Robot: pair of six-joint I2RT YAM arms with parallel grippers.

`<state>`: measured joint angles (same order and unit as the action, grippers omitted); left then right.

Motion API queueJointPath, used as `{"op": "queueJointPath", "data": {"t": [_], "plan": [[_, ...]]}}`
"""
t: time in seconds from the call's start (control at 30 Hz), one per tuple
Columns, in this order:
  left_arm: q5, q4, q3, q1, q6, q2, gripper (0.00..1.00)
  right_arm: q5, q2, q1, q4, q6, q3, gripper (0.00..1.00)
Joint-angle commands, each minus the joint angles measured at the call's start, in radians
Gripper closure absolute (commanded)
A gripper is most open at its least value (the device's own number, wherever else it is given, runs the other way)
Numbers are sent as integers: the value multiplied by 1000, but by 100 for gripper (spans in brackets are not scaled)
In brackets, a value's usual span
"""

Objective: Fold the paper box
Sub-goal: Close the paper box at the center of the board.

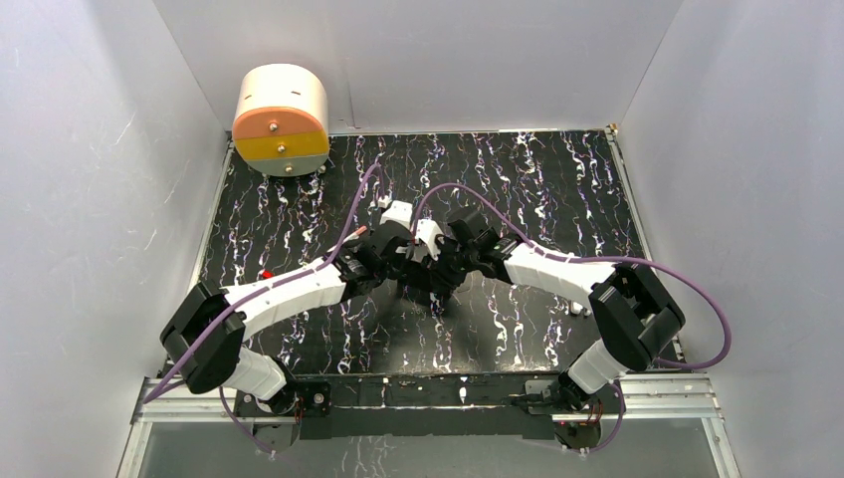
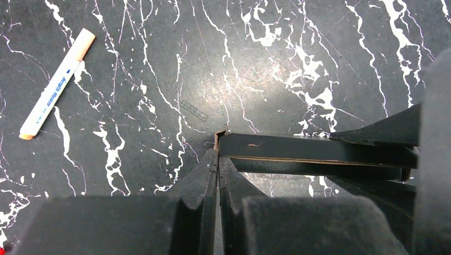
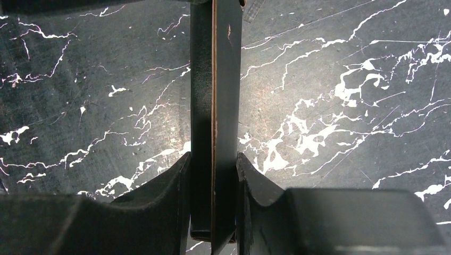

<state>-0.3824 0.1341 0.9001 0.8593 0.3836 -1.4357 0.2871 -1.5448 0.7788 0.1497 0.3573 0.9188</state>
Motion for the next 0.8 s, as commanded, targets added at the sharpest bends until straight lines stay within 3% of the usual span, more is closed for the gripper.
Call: {"op": "queueJointPath", "data": {"t": [0.0,0.4,0.6,0.77], "plan": [[10,43,-49,42,7,-34,100,-14,29,13,-74,-22,30,61],[-19,72,-40,43,38,-67,100,-177,194,13,-55,-164,15,22],[-5,86,-18,44,44,-83,100,-331,347,13,-38,-224,-60,22],[7,94,-5,44,44,-97,100,-395,359,11,-14,-223,-114,39]]}}
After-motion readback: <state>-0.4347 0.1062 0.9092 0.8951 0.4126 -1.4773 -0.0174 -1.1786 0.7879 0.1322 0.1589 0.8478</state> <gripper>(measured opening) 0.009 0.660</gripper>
